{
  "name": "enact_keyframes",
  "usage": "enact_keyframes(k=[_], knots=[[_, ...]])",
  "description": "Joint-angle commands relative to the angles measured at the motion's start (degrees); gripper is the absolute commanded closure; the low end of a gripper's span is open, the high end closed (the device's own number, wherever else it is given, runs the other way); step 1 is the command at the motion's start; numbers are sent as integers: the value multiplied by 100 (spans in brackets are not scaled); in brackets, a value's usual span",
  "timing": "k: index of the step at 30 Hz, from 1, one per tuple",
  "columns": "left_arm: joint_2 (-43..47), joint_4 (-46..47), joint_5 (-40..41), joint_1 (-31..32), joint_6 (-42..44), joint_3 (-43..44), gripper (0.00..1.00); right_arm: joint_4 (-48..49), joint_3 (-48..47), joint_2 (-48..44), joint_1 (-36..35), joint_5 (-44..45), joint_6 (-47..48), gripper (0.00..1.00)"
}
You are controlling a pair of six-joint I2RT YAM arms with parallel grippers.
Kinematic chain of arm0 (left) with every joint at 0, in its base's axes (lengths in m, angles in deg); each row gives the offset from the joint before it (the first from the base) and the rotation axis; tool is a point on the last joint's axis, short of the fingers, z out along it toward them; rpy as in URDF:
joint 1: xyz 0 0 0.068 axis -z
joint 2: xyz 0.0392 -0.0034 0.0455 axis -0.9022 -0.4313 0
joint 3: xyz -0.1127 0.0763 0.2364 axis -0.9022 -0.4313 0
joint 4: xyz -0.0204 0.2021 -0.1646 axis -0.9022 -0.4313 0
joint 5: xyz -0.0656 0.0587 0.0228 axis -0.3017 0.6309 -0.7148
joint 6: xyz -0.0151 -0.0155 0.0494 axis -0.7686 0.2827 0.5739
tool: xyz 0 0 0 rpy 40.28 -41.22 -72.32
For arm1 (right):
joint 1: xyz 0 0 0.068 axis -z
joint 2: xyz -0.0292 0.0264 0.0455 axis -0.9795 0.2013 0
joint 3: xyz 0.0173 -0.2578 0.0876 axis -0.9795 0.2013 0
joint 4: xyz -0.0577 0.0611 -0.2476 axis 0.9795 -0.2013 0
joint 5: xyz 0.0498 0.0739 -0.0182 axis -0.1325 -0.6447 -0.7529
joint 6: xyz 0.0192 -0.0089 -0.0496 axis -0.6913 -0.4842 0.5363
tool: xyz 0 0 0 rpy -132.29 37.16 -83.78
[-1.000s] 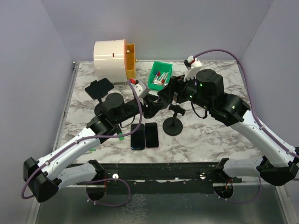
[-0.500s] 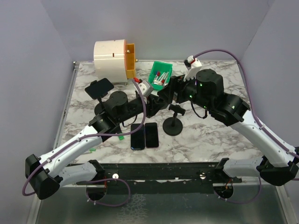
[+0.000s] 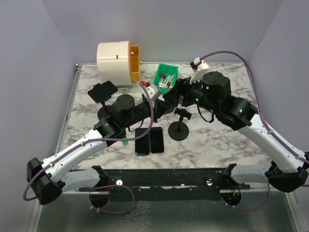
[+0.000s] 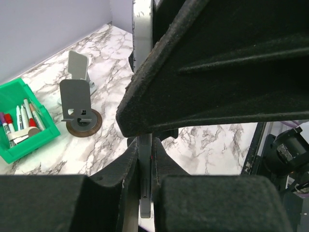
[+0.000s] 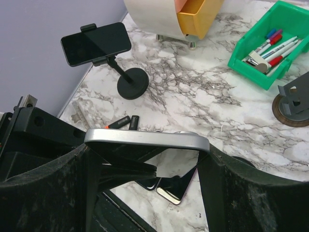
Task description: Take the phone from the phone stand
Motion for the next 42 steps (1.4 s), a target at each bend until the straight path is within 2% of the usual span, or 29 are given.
enact_keyframes(k=[1, 3, 5, 7, 13, 16, 32, 39, 42], knots=[[-54, -118, 107, 26, 20, 184, 94, 185, -57, -18, 2, 53, -79, 100], [-47, -76, 88, 28, -2, 171, 100, 197, -33, -14, -4, 32, -79, 100], [-18, 25, 89, 29, -53, 113, 100, 196, -16, -4, -4, -13, -79, 97], [28, 114, 107, 29, -84, 62, 100, 203, 3, -13, 0, -85, -79, 86], [55, 181, 361, 31, -145, 14, 100, 250, 31, -58, 0, -320, -53, 38], [90, 239, 438, 29, -184, -20, 100, 203, 16, -58, 2, -400, -61, 28], [304, 471, 812, 29, -269, -208, 100, 90, 73, -233, 6, -777, -71, 1], [467, 475, 990, 29, -327, -350, 100, 72, 163, -482, -2, -758, 75, 0], [658, 458, 1329, 29, -384, -500, 100, 228, 373, -782, -3, -554, 256, 0]])
